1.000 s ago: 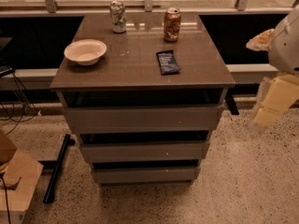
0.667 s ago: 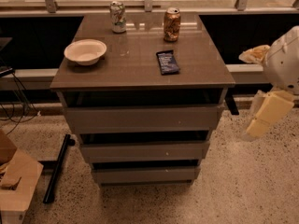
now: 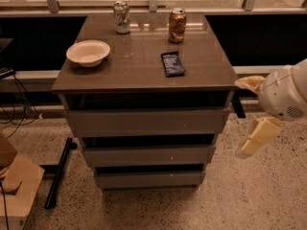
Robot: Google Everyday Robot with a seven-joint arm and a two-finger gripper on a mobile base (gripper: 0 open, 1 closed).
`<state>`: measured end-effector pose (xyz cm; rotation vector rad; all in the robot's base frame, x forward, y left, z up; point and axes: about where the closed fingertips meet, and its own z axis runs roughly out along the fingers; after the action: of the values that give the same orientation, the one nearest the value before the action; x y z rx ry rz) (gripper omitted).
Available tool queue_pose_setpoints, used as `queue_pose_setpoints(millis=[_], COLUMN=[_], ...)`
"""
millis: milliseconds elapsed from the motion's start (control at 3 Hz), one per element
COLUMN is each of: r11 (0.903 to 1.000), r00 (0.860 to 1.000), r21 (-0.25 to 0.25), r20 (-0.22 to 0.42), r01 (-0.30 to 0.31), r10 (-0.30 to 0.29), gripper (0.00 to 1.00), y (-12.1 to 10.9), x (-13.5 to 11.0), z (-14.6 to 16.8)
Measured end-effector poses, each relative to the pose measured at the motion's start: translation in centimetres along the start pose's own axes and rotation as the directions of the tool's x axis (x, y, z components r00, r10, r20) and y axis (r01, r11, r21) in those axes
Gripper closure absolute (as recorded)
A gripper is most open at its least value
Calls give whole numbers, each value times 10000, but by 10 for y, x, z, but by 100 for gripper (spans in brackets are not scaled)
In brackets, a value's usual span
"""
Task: Open bottom drawer
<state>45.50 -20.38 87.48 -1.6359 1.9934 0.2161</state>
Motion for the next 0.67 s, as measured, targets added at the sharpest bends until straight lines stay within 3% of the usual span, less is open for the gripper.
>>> queue_pose_setpoints(millis=[333,667], r11=[9974,9965], r00=[9994,9991], r21=[-628,-738], r20=[50,67], r01=[-347,-402], r10=[351,408], gripper=[0,0], y=[-7,-6], x=[22,25], z=[39,45])
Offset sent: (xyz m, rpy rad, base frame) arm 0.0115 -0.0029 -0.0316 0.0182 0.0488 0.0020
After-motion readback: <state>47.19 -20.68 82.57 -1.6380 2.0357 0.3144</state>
